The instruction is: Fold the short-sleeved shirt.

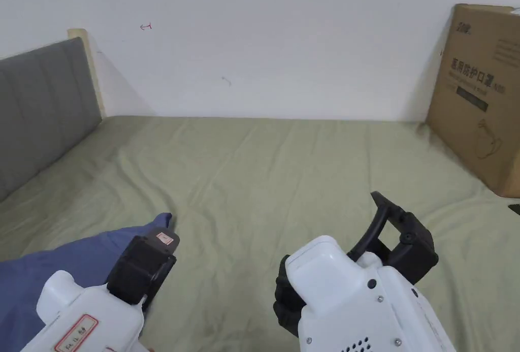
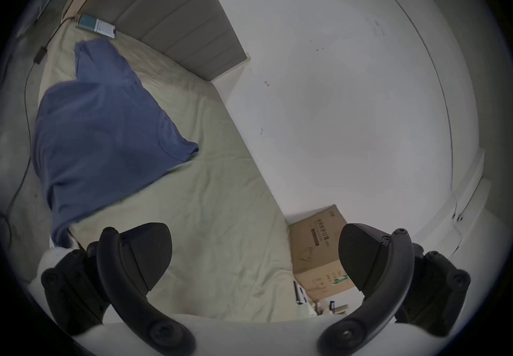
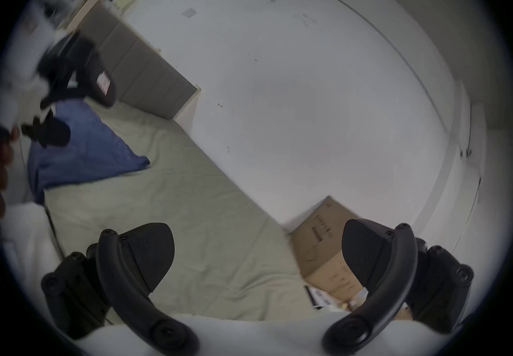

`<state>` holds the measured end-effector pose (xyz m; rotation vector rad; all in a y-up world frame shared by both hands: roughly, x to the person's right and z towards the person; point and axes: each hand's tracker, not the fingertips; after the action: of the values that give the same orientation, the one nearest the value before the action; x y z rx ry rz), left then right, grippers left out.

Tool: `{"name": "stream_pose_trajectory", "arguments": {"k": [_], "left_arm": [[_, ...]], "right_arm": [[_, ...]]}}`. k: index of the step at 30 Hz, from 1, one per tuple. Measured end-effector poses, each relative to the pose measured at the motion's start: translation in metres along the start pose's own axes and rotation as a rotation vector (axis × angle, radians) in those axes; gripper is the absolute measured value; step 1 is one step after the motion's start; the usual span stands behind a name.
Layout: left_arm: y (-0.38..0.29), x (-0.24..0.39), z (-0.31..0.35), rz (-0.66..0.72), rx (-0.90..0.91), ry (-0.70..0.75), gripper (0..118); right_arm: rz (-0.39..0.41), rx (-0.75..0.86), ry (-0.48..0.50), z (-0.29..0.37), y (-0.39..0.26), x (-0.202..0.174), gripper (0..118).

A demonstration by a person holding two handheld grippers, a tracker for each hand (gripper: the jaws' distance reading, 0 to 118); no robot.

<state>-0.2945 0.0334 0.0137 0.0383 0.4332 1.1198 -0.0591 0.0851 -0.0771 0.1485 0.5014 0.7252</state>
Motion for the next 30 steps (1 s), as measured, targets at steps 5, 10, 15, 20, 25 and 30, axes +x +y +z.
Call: {"name": "stream_pose_trajectory", "arguments": {"k": [5, 10, 15, 20, 25, 30], "left_arm": [[0.003, 0.012, 0.001, -0.006, 0.009, -0.039, 118], [0.003, 0.044, 0.004, -0.292, 0.089, -0.003, 118], [-0.017, 0.085, 0.015, -0.866, 0.187, 0.002, 118], [-0.043, 0.099, 0.021, -1.204, 0.245, 0.008, 118], [-0.039, 0.093, 0.021, -1.121, 0.216, -0.029, 118], [-0.029, 0.091, 0.018, -1.072, 0.190, -0.012, 118]], "right_arm": [[0.066, 0.003, -0.062, -0.004, -0.003, 0.005, 118], [-0.123, 0.003, -0.067, -0.004, -0.006, 0.022, 118], [-0.606, 0.026, -0.063, -0.003, -0.022, 0.050, 118], [-0.898, 0.009, -0.110, -0.002, -0.046, 0.058, 118], [-0.870, -0.007, -0.125, -0.003, -0.050, 0.057, 118], [-0.824, 0.005, -0.134, -0.002, -0.046, 0.057, 118]]}}
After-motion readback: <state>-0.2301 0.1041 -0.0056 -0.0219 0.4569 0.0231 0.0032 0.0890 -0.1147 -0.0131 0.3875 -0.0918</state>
